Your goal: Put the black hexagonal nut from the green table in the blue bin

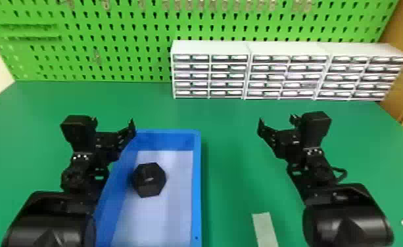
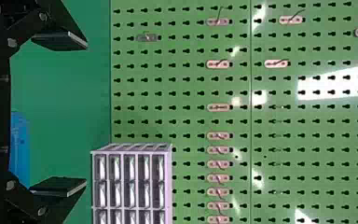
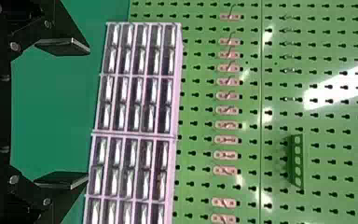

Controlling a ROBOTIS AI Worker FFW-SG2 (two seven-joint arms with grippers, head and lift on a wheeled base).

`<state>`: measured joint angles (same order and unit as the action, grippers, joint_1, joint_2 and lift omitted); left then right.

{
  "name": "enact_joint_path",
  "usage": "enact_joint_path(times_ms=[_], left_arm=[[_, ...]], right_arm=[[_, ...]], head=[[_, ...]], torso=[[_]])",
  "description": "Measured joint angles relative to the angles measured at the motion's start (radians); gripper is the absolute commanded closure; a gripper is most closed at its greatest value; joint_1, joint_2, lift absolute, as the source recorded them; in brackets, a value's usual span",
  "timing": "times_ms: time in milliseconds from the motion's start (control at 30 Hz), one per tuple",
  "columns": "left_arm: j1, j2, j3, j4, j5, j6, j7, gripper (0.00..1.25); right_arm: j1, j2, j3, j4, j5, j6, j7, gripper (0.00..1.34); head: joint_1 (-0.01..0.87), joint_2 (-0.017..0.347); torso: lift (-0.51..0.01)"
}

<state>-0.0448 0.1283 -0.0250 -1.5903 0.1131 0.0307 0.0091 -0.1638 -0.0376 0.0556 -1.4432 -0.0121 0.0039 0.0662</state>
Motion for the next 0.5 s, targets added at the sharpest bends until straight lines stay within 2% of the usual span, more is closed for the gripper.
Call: enact_joint_path(times_ms=[133, 500], left_arm=[[0.005, -0.001, -0.003, 0.002, 0.0, 0.0, 0.0, 0.24], [0.019, -0.006, 0.001, 0.003, 0.001, 0.004, 0.001, 0.24]], right_arm=[[0.017, 0.006, -0.012, 0.004, 0.006, -0.029, -0.027, 0.33], [0.043, 0.017, -0.035, 0.01, 0.013, -0.058, -0.043, 0.33]], head=[[0.686, 0.051], [0.686, 0.051]], torso=[[-0.096], [-0.096]])
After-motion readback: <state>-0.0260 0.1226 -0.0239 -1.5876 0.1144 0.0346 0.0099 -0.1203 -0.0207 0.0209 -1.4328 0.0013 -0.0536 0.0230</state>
